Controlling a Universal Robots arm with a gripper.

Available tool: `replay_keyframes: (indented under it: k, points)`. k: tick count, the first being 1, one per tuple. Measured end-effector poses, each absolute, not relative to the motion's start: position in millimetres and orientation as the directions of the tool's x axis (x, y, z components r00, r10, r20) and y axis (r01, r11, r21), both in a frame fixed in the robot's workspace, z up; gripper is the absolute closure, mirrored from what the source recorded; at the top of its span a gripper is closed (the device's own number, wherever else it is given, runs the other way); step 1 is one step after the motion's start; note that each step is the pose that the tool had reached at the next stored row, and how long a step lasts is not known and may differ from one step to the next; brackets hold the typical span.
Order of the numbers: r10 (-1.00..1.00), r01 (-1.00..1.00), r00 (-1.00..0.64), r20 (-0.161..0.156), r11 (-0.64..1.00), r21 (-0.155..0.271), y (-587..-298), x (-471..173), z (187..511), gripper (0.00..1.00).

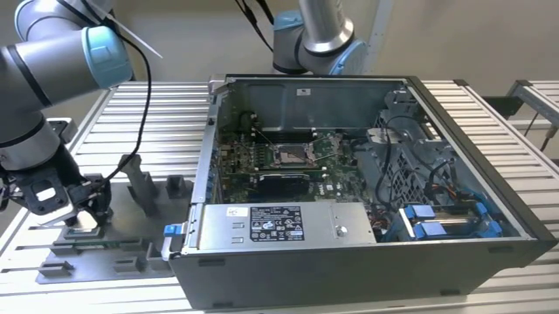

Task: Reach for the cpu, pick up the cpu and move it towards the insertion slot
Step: 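Pick up the cpu and move it towards the insertion slot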

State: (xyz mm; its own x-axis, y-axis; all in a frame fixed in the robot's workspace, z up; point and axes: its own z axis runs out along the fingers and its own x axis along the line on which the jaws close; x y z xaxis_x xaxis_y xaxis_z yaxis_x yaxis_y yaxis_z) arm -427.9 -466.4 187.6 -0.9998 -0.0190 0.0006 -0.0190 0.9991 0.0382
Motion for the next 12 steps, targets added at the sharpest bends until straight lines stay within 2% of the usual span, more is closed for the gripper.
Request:
replay_keyframes:
  k: [3, 12]
  points:
    - [-0.018, -0.018, -1.0, 0.002, 0.999, 0.042, -466, -428, 191, 1.0]
    - [-0.018, -0.017, -1.0, 0.009, 0.999, 0.041, -466, -428, 226, 1.0]
